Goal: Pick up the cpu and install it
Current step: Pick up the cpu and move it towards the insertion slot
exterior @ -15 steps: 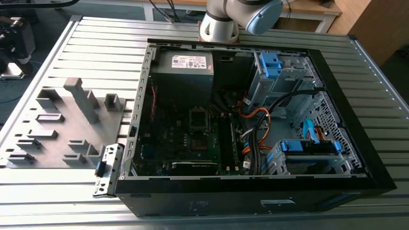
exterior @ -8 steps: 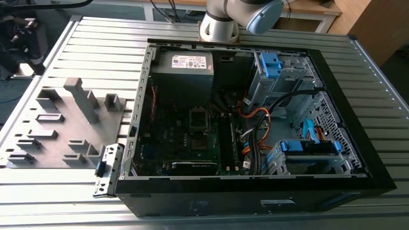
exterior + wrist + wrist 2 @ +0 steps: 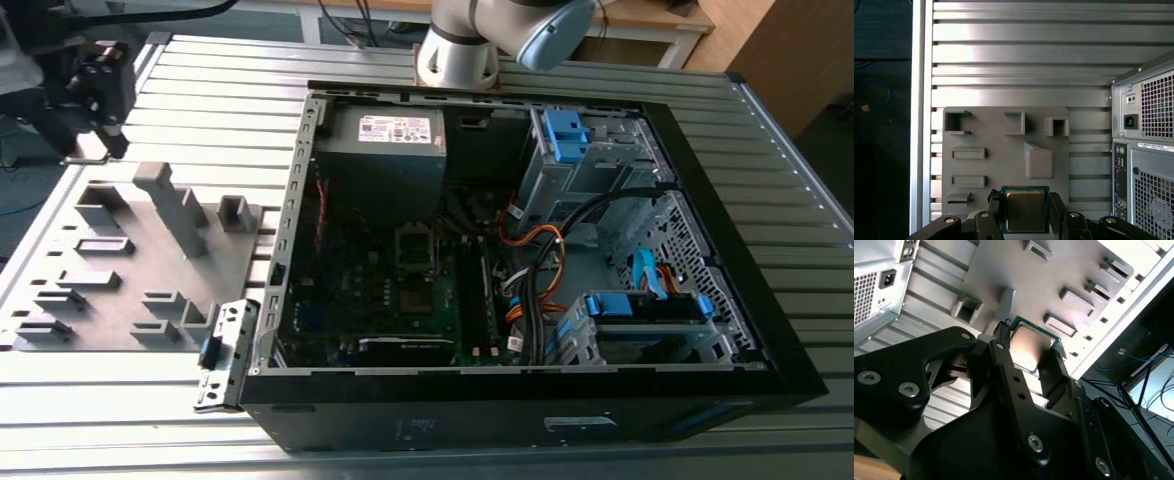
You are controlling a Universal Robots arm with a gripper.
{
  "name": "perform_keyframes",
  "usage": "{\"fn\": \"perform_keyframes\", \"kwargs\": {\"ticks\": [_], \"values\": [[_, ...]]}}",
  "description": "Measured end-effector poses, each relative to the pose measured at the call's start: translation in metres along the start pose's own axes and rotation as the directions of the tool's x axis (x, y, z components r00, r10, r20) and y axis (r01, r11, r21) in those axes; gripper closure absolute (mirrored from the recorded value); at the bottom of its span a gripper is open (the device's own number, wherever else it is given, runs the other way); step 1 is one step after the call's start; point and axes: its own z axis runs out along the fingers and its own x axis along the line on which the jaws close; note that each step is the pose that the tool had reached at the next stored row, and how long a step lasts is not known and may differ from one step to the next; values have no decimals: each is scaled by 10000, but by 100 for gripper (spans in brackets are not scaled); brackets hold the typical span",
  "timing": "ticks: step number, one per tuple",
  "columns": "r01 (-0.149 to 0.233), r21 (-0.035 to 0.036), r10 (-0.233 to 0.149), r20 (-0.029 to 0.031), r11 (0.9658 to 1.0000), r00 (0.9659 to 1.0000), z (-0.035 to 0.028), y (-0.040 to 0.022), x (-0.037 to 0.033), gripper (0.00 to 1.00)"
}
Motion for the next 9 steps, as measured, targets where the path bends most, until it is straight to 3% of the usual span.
{"fn": "perform_keyframes", "kwargs": {"ticks": [9], "values": [[-1, -1, 1, 0, 10000, 10000, 4, 6, -341, 53]]}}
